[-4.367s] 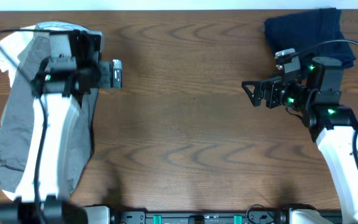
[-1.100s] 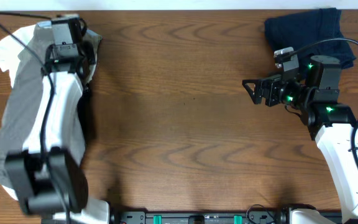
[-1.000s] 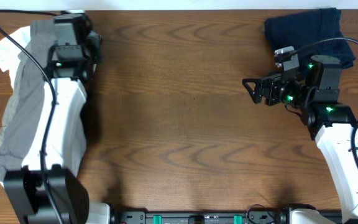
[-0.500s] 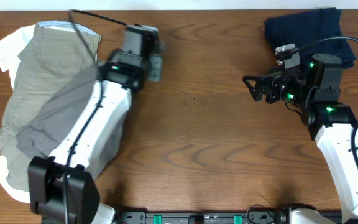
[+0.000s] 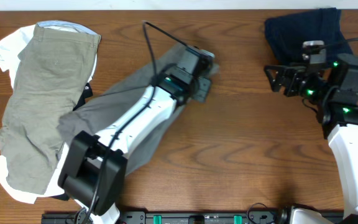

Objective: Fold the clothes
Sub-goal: 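Pull the grey shorts with the left gripper onto the table center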

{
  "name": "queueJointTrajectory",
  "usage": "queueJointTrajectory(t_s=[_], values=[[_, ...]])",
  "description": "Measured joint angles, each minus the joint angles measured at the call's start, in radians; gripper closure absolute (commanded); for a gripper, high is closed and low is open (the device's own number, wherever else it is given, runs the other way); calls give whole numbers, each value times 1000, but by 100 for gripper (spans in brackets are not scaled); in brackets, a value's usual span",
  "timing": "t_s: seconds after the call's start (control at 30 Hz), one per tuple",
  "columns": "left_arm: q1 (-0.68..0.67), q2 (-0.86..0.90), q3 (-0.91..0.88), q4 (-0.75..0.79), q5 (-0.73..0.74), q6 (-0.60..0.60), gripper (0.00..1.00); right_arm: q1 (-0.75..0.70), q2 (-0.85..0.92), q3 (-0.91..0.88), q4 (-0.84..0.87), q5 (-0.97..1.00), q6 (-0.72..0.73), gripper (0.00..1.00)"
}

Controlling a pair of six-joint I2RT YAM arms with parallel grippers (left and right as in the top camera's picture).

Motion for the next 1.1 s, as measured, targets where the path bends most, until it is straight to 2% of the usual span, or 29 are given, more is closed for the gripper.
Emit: queueJointTrajectory(t_s=[0.33,0.57,0.6,0.7,0.87,1.0,1.1], values=[[-148,77,0,193,33,-87,93,-142,-32,0,0,-43,12,11],[-211,151,0,236,37,-132,85,-218,-48,0,1,-109,16,12],[-216,153,0,234,37,-131,83,-225,-50,0,0,-119,16,12],[-221,143,0,211,42,-108,65,-242,-51,0,-1,-143,16,13],[-130,13,-4,57,37,-97,49,-250,-51,0,-5,-160,19,14],[31,-166,-1,-119,-6,-87,37,-249,-51,0,-7,-168,19,14],[179,-265,6,-248,-70,-84,31,-240,-51,0,-9,-170,19,14]])
